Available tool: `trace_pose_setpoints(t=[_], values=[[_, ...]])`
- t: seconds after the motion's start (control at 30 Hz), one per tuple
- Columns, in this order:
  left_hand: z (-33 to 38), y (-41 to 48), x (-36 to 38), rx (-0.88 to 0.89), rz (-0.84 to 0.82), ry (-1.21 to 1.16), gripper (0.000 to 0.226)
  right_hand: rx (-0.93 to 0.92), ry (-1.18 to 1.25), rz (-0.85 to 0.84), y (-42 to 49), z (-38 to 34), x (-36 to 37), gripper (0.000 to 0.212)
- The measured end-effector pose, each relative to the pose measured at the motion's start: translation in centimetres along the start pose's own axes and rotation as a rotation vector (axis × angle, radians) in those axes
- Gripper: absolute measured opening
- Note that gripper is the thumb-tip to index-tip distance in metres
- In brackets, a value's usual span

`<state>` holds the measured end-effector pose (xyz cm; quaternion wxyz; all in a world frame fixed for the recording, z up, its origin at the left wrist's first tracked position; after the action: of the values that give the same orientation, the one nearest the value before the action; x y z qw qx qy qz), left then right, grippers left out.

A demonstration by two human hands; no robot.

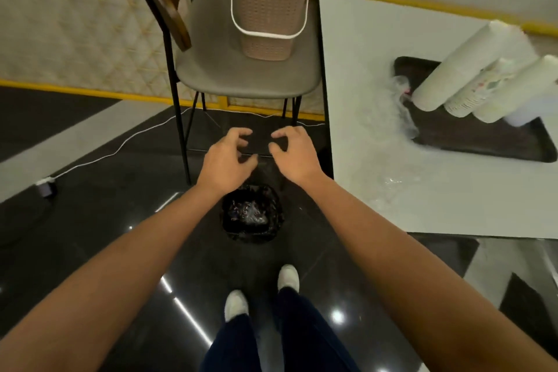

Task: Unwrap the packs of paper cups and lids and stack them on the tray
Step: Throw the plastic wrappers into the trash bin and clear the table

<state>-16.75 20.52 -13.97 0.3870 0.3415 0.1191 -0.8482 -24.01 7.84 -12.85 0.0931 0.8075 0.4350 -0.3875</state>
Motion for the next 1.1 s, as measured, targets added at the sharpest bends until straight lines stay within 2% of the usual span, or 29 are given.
trace_pose_setpoints(t=[0.23, 0.53, 0.87, 1.0, 1.1], values=[[8.2, 0.8, 2.5, 0.099, -0.063, -0.059, 0.067, 0.013, -0.072, 0.106, 0.3, 2.8, -9.2, 0.029], [14.2, 2.1, 12.8, 0.103, -0.254, 0.007, 0.086, -0.070, -0.228, 0.178, 4.0, 7.6, -18.5, 0.037], [17.7, 3.7, 21.0, 0.120, -0.418, 0.134, 0.098, -0.175, -0.428, 0.083, 9.2, 12.4, -21.2, 0.070], [18.0, 4.0, 22.7, 0.145, -0.496, 0.218, 0.099, -0.101, -0.496, -0.052, 11.7, 14.0, -20.2, 0.088], [18.3, 3.7, 24.0, 0.187, -0.558, 0.305, 0.088, -0.021, -0.396, -0.194, 13.0, 15.7, -18.7, 0.098]])
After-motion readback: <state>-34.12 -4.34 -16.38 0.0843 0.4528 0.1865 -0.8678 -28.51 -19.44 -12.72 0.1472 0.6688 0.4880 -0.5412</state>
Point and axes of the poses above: each hand's wrist, its own y-axis towards the middle knuckle, its own x-axis out of the palm, z = x × y, the point moved 9 cm from there along y, towards the middle knuckle, and after that the axes turned 6 degrees about x, right-handed, at the moved point
